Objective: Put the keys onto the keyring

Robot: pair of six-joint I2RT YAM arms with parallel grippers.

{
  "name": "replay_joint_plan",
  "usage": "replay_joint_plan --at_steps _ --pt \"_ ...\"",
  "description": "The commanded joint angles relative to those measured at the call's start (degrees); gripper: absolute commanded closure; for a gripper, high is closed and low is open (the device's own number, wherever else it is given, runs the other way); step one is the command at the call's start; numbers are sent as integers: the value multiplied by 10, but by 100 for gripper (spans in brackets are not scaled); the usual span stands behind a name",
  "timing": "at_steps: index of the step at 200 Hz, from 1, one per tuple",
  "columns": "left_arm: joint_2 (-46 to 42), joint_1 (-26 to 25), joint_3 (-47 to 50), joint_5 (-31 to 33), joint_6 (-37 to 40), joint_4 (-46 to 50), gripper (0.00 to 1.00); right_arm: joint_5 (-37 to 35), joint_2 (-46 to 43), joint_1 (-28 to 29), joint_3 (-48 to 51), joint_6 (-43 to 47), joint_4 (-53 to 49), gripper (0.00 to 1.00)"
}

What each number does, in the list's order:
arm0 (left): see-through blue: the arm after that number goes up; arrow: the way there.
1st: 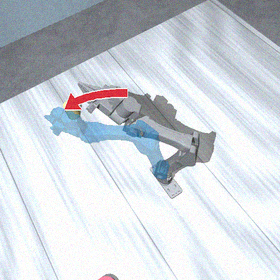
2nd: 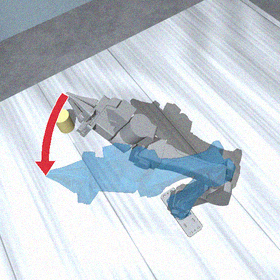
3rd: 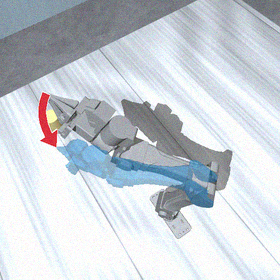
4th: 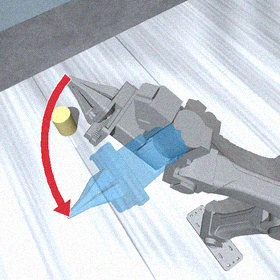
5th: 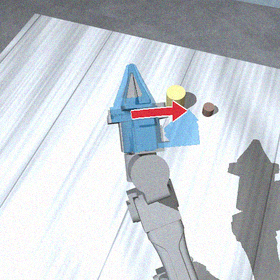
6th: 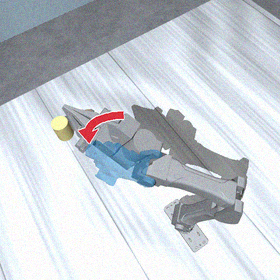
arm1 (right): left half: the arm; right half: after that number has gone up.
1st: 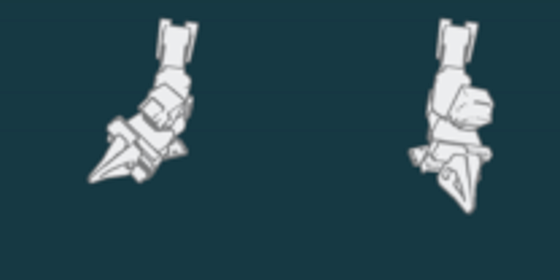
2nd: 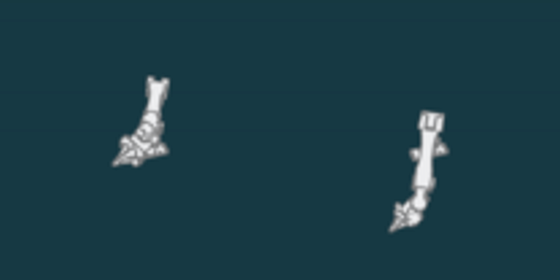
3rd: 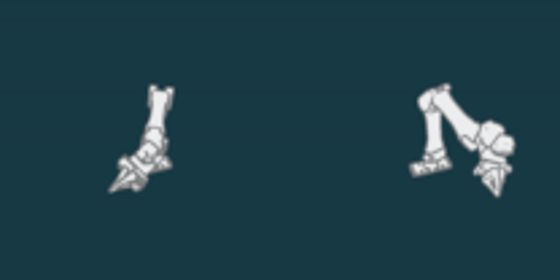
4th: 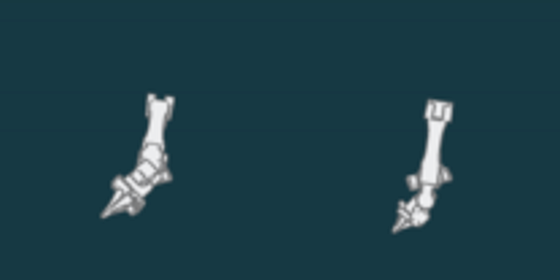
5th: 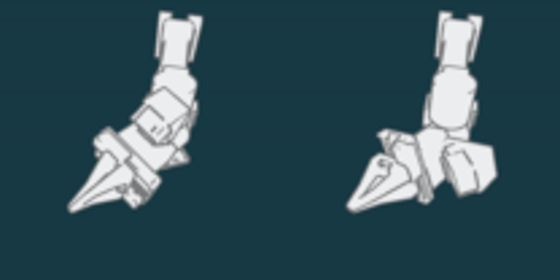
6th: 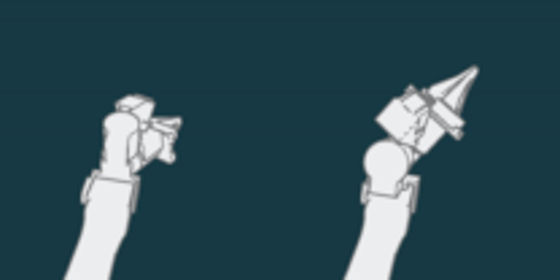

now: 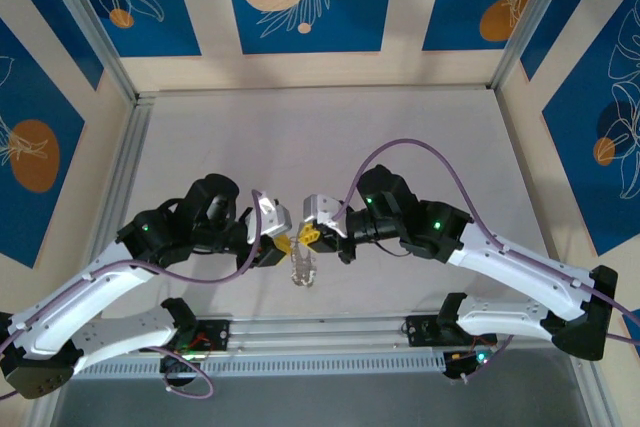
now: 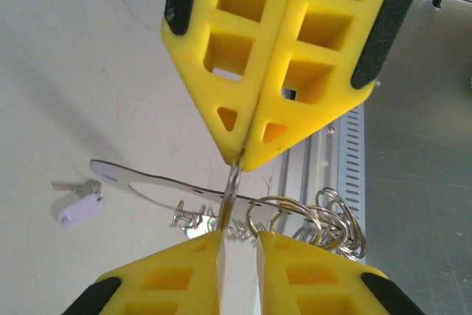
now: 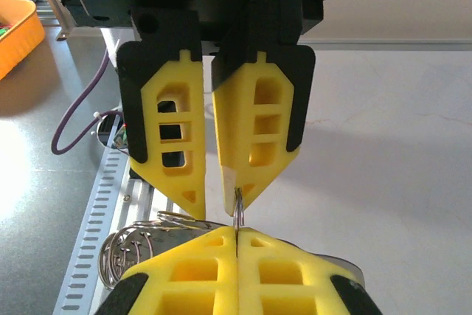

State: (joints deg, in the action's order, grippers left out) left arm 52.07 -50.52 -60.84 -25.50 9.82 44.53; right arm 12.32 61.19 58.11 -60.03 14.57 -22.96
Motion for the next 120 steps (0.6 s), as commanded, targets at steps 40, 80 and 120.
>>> replay_joint_plan --at_steps 40,80,120 --pt "5 -2 -35 -14 29 3 82 0 19 9 -38 6 -34 100" --pt "-8 1 -25 -11 23 -1 82 -1 26 9 -48 10 -45 100" --pt "0 1 -18 -23 27 -14 83 23 22 10 -48 6 -36 100"
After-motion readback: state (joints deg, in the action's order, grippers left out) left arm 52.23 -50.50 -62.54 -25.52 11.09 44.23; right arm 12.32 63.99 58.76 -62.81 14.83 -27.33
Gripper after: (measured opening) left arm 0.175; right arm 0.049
